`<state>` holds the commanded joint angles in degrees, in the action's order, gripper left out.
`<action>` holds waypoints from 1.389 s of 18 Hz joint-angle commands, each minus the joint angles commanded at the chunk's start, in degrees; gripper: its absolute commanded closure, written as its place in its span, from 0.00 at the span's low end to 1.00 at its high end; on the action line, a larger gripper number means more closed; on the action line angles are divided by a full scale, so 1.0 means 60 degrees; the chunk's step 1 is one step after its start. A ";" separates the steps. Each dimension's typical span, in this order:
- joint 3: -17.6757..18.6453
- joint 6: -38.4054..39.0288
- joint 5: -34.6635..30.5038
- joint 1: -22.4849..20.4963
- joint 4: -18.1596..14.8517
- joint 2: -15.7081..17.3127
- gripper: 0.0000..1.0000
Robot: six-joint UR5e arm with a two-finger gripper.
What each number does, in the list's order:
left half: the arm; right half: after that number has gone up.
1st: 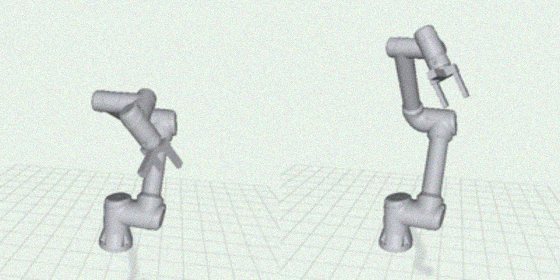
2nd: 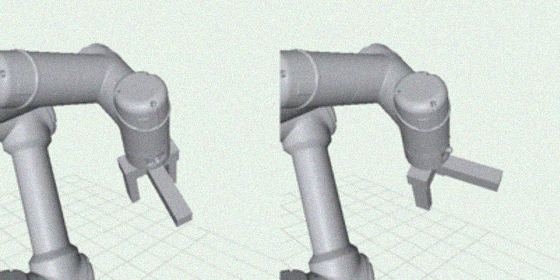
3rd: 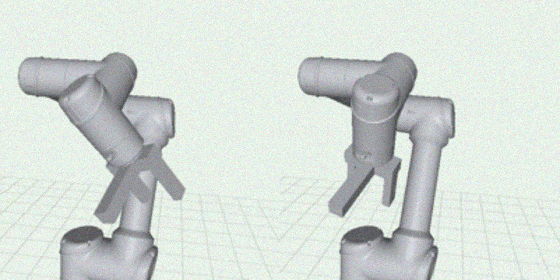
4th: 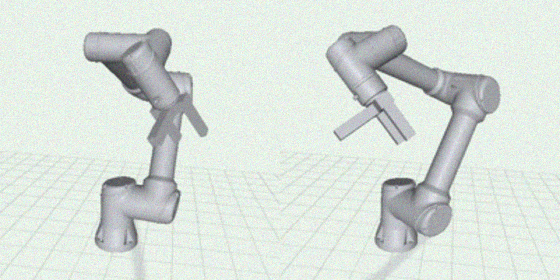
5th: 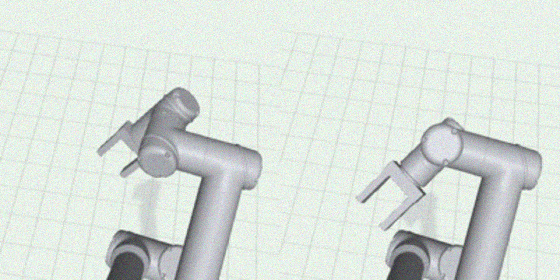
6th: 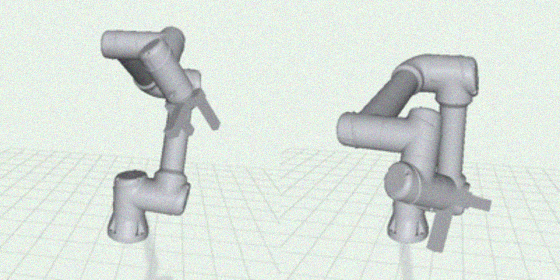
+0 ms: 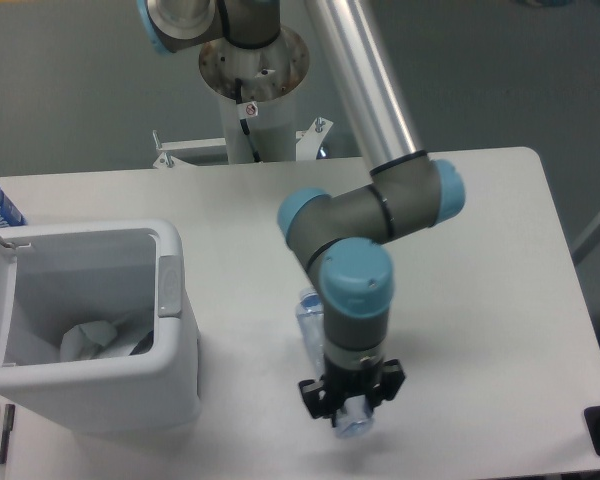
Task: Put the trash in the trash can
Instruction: 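Lift the bottle by its cap end off the table, then carry the bottle over the bin, lower it in, open gripper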
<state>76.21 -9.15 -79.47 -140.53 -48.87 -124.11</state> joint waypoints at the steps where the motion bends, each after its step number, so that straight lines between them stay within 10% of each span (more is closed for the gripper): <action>1: -0.0190 0.0030 0.0293 -0.0132 0.0000 0.0088 0.45; 13: -0.2564 0.1611 0.2111 -0.0910 0.0483 0.0865 0.45; 25: -0.2112 0.2886 0.2522 0.0012 0.0776 0.2197 0.45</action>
<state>63.54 8.17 -64.34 -140.46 -44.21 -110.93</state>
